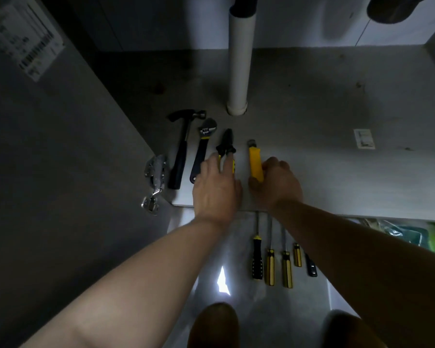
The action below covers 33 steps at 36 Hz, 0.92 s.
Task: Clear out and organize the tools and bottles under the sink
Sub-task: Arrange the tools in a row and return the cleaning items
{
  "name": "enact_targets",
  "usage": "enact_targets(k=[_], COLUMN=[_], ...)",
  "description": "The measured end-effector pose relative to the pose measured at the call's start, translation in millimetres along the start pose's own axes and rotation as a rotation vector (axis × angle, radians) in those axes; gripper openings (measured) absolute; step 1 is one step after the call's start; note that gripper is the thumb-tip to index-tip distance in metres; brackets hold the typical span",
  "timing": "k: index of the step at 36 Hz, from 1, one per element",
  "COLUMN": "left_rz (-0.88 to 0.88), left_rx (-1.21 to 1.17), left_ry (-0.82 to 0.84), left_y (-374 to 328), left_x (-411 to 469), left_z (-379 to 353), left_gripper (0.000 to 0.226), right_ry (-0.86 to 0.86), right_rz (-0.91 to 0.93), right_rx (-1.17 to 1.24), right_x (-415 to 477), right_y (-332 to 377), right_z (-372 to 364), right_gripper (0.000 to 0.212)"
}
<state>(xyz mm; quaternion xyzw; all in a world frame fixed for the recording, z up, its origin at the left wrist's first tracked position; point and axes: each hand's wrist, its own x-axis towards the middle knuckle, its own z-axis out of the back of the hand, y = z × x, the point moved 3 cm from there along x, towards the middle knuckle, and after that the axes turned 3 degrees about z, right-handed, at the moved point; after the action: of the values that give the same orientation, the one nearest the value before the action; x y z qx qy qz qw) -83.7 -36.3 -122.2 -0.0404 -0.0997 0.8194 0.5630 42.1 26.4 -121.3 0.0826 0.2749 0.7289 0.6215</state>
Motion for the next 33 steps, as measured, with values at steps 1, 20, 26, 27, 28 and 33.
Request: enact_targets(k=[1, 20, 26, 27, 28, 33], left_rz=[-0.043, -0.074, -0.079, -0.077, -0.074, -0.079], left_rx=[-0.01, 0.024, 0.028, 0.026, 0.023, -0.001], left_ry=[-0.008, -0.005, -0.014, -0.018, -0.022, -0.063], left_y=[2, 12, 16, 16, 16, 17], left_x=[-7, -2, 0, 0, 0, -5], left_z=[-3, -11, -15, -16, -17, -15], left_gripper=[0.059, 0.054, 0.061, 0.06, 0.061, 0.051], right_ry=[-0.012, 0.011, 0.035, 0.039, 0.044, 0.054], right_rz=[0.018, 0.192, 0.186, 0.187, 0.189, 0.195], right_rx=[-0.007, 0.044, 0.101, 0.11, 0.119, 0.189], right_x=[-4, -16, -8, -8, -8, -15], right_y=[-1, 11, 15, 15, 15, 11], right_z=[0, -11, -15, -15, -15, -10], right_gripper=[0.048, 0.058, 0.059, 0.06, 0.06, 0.06])
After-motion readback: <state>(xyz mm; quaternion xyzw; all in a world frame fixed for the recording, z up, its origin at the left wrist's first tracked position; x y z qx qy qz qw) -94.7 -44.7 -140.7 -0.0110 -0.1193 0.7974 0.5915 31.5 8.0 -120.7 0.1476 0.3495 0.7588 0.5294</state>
